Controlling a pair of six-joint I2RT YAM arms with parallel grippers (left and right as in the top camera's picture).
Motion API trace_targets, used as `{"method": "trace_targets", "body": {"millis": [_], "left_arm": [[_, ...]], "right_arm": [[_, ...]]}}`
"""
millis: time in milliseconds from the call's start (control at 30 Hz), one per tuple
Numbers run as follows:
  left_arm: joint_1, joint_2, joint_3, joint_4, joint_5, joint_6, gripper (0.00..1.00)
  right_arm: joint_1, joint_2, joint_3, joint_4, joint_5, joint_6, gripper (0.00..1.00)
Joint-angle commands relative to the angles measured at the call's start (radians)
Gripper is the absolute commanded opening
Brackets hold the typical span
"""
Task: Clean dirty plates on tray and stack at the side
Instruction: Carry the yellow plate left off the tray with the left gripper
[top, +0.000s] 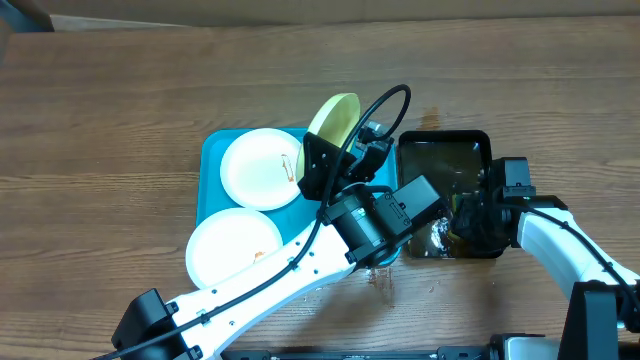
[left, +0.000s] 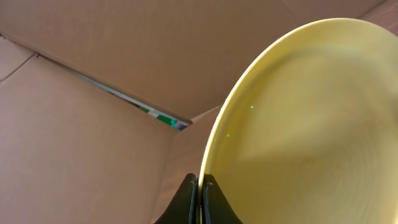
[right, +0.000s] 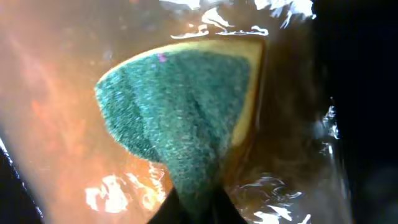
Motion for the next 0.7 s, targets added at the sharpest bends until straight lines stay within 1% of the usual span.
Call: {"method": "trace_targets", "body": {"millis": [0,33,100,167,267,400,467,533,600,633,667], "left_arm": [[-0.001,-0.013,0.018,0.002,-0.047,0.018,0.04],[-0.001,-0.013,0.018,0.002,-0.047,0.019,0.04],[-0.001,-0.013,0.018,0.002,-0.047,0.021,0.04],[-0.001,-0.013,0.018,0.003,-0.046,0.021,0.04],[-0.001,-0.013,0.018,0.003,-0.043,0.019,0.04],[-0.001,-0.013,0.018,0.003,-0.035,0.019,0.04],[0.000,-0.013,0.018,0.004,-0.011,0.012,0.04],[0.008,-0.013,0.018,0.009,0.047,0.012,0.04],[0.021,-0.013,0.018,0.010,0.094,-0.002,0.04],[0.028,-0.013,0.018,0.009,0.102,-0.012,0.04],[0.035,-0.013,0.018,0.010,0.106,-0.018,0.04]], "right_arm": [[0.002,0.006,0.033,-0.024,-0.003,0.002,0.62],[0.002,0.005,0.049,-0.021,-0.003,0.001,0.68],[0.002,0.005,0.080,-0.013,-0.002,-0.006,0.72],[0.002,0.005,0.105,0.004,0.011,-0.005,0.72],[0.002,0.006,0.108,0.047,0.081,-0.005,0.72],[0.002,0.008,0.097,0.038,0.119,-0.005,0.73],[0.003,0.008,0.072,0.036,0.118,-0.005,0.73],[0.003,0.008,0.055,0.047,0.118,-0.005,0.73],[0.003,0.008,0.054,0.066,0.105,-0.005,0.71],[0.003,0.008,0.054,0.079,0.088,-0.005,0.65],[0.003,0.008,0.054,0.098,0.059,-0.005,0.52]]}}
